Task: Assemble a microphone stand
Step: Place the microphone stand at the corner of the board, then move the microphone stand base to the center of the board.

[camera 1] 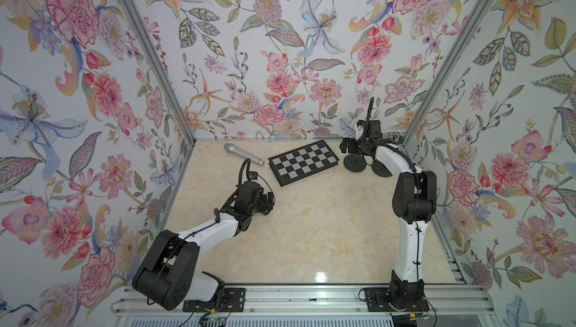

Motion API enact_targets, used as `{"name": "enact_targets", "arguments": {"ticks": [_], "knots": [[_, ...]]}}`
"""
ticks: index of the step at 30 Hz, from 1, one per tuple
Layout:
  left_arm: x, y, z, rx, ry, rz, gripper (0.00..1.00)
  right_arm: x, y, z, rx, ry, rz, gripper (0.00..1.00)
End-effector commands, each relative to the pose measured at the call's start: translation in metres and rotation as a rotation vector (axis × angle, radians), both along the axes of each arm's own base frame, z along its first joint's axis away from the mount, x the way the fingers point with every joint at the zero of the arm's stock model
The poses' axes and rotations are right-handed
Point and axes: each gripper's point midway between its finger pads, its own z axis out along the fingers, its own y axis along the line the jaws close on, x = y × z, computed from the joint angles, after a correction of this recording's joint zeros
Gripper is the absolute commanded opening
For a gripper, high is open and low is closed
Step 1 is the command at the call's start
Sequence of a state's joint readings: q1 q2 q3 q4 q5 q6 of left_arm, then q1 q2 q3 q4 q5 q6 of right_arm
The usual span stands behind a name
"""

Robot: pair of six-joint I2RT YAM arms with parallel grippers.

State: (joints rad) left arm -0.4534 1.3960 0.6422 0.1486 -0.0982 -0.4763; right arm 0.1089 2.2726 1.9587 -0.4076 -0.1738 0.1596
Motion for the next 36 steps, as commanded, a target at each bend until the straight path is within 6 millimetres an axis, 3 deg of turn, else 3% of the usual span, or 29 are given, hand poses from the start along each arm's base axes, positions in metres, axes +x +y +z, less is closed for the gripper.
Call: {"name": "enact_targets", "arguments": {"ticks": [1,6,10,19,28,33,36], "knots": [[0.002,0.011,0.005,0.022,0.001,0.058,0.99,0.002,-0.01,-0.025,0.007,0.09,-0.018,1.0],[0.003,0.016,0.007,0.034,-0.02,0.077,0.99,0.007,-0.018,-0.055,-0.048,0.147,-0.008,1.0],[0.004,0.012,0.008,0.007,-0.025,0.069,0.99,0.004,-0.007,-0.07,-0.008,0.177,0.03,1.0],[0.009,0.011,0.007,0.03,-0.023,0.069,0.99,-0.014,0.007,-0.072,0.001,0.217,0.046,1.0],[0.008,0.017,0.006,0.041,-0.03,0.097,0.99,-0.05,0.001,-0.105,-0.032,0.329,0.033,1.0],[0.008,0.015,0.004,0.019,-0.028,0.098,0.99,-0.062,-0.007,-0.114,-0.072,0.357,0.029,1.0],[0.011,0.015,0.005,0.019,-0.03,0.106,0.99,-0.068,0.0,-0.114,-0.02,0.375,0.062,1.0]]}}
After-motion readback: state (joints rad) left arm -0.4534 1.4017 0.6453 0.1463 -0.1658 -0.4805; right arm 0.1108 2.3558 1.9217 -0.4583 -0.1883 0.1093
